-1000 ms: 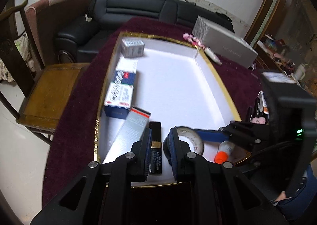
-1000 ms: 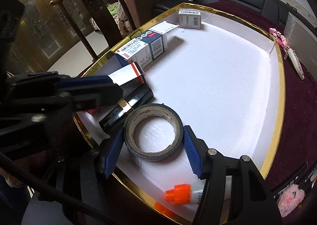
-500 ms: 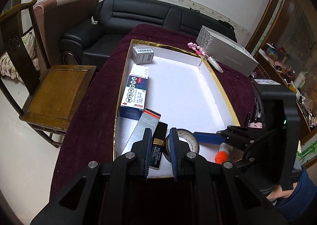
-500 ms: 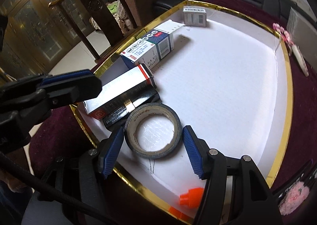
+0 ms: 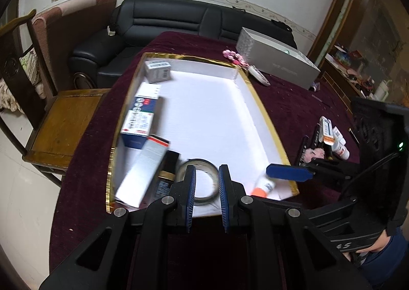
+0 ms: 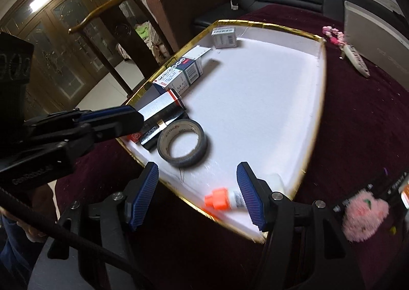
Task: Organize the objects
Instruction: 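Open both tools and move them back toward the cluttered items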
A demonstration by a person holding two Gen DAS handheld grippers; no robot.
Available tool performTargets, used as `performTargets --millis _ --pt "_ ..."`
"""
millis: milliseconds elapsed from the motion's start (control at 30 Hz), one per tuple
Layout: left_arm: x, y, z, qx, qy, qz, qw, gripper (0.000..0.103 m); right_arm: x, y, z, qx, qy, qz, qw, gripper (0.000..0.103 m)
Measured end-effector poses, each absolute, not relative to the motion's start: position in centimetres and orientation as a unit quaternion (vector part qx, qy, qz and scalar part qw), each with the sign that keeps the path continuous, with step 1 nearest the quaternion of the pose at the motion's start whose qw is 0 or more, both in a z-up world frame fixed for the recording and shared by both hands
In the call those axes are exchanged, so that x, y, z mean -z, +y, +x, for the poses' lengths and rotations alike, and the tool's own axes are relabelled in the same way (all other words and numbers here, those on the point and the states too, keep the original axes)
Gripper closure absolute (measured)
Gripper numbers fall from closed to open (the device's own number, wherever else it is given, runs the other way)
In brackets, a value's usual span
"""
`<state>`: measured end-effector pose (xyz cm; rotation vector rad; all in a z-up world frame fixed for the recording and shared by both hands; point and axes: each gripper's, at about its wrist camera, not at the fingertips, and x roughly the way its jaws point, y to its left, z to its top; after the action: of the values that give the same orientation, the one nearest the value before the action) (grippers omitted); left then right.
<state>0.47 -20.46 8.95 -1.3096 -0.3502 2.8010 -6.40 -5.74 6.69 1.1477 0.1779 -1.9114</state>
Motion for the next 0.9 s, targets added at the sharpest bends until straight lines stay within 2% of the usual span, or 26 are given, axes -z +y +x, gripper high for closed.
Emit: performTargets --millis 300,500,633,900 --pt "-9.2 -12.9 -0.9 -0.894 -0.052 -0.441 0.063 0.088 -9.5 3.8 -7.6 0.803 0.017 0.430 0.413 0.039" --pt "-7.8 -5.4 -3.2 -0.876 0.045 -0.468 0.103 0.088 -10.6 13.6 -9.5 0.855 -0.031 0.379 0.353 0.035" --pt "-6.4 -1.3 -4.5 -0.862 0.122 -0.480 0.106 0.088 -9.9 18.7 -11.6 0.861 -0.110 0.372 0.330 0.033" --pt "-3.9 0.0 -8.1 -0.839 0.149 -0.517 0.085 0.088 -10.4 21.3 -12.3 0.858 -0.158 0.364 0.327 0.033"
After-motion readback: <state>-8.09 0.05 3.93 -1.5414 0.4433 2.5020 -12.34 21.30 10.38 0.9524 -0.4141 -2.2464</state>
